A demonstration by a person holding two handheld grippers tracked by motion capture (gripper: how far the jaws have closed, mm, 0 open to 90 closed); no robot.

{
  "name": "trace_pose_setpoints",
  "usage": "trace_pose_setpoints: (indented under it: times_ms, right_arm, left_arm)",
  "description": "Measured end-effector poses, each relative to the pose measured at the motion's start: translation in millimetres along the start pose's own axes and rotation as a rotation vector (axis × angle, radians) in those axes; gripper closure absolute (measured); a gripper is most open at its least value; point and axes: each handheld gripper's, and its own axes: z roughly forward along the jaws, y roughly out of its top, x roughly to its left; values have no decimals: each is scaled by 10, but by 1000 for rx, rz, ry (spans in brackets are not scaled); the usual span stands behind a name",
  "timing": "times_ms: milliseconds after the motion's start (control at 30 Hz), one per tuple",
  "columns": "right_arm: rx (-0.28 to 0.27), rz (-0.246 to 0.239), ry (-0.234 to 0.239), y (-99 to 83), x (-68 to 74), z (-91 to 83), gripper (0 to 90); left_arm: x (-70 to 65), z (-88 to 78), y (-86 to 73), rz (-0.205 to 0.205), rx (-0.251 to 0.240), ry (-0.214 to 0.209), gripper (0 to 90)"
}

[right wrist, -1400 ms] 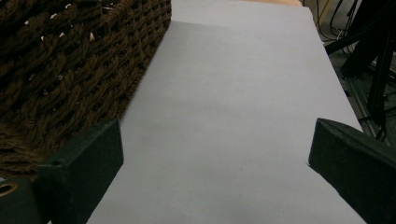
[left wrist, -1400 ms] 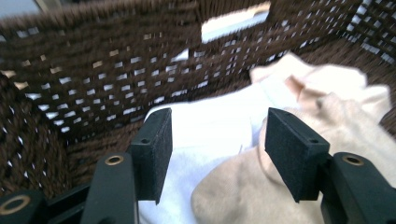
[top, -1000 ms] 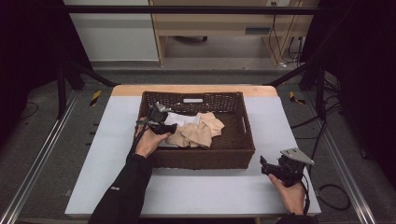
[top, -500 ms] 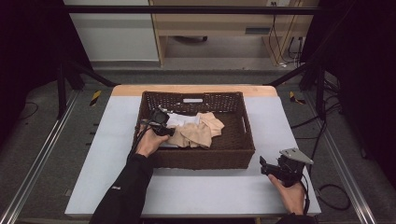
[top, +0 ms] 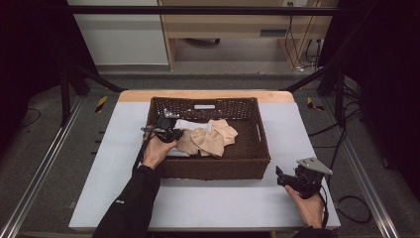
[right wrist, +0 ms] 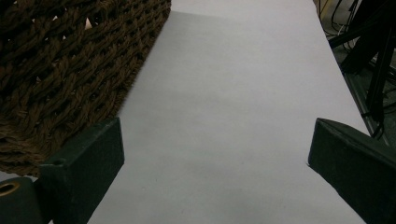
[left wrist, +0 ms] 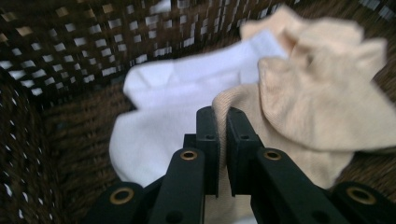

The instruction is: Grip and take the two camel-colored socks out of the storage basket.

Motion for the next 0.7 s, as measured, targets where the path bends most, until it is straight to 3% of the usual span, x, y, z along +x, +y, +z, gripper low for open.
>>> trace_pose_setpoints:
  times_ms: [267,367,400,567,700]
  right_arm:
    - [0,0,-4,3,-5,2,38]
    - [0,1,-5,3,-9,3,38]
    - [0,1,-5,3,-9,3,38]
    - [-1,7,-6,4,-5,-5,38]
    - [-1,8,-7,5,-10,-4,38]
  left_arm:
    - [-14,-199,53,-26,-199,-52,845]
    - [-35,-361,113,-24,-290,-74,845]
    - [-35,-361,113,-24,-290,-74,846]
    - [-93,-588,193,-20,-391,-96,846]
    - [-155,-747,235,-7,-442,-107,847]
